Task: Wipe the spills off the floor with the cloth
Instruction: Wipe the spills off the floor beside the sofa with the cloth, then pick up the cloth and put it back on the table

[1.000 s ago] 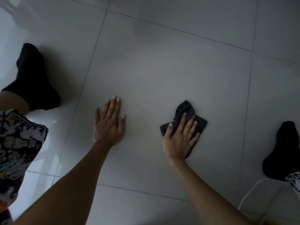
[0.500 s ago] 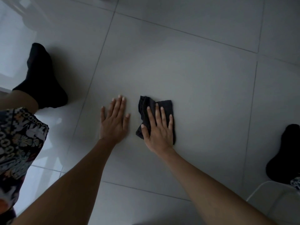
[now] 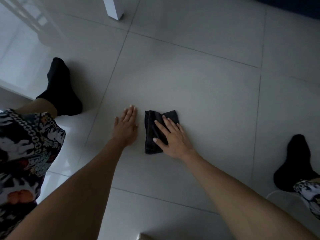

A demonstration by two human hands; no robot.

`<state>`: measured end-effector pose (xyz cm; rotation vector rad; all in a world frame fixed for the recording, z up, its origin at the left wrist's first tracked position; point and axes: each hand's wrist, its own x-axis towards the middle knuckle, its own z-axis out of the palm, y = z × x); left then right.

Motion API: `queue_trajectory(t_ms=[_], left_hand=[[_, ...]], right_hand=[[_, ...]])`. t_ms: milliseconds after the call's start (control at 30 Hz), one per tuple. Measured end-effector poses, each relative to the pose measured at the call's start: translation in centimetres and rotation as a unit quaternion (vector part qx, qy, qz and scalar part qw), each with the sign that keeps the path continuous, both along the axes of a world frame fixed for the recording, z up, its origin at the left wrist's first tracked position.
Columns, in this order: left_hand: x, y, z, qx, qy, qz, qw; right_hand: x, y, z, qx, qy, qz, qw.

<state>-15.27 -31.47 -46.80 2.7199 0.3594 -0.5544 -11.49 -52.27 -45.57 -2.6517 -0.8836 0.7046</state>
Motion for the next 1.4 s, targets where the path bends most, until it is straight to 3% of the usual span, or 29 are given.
queue_trajectory(t_ms=[167,333,467,600,767,1000,1267,1400], left_hand=[[2.2,-1.7,1.6,-0.059,-0.029,0.069,0.995],[4.4,-4.0,2.7,-0.090,-0.064,0.043,0.993],[5.1,-5.0,2.8,-0.020,-0.011,-0.038,0.999],[5.3,-4.6,3.3,0.061,0.050,-0.028,0.997],[5.6,-3.9,3.7,0.093,0.147,-0.065,0.983],[6.9,-4.1,6.0,0.078,0.216,-0.094,0.969],[7.7,-4.6,11.0,0.036,0.200,-0.104,0.974],[8.0,-5.8,14.1,-0.002,0.169,-0.089,0.982]], right_hand=[[3.2,-0.6,1.8,0.005,-0.062,-0.070,0.996],[5.3,0.1,2.8,-0.043,-0.027,-0.042,0.998],[5.4,1.2,2.8,-0.063,-0.003,-0.056,0.996],[5.1,0.9,2.9,-0.093,-0.051,-0.087,0.991],[5.5,0.4,3.4,-0.072,0.002,-0.131,0.989],[7.2,-0.9,4.8,-0.039,0.113,-0.201,0.972],[8.2,-3.5,10.0,-0.030,0.149,-0.191,0.970],[8.6,-4.7,13.3,-0.015,0.123,-0.208,0.970]])
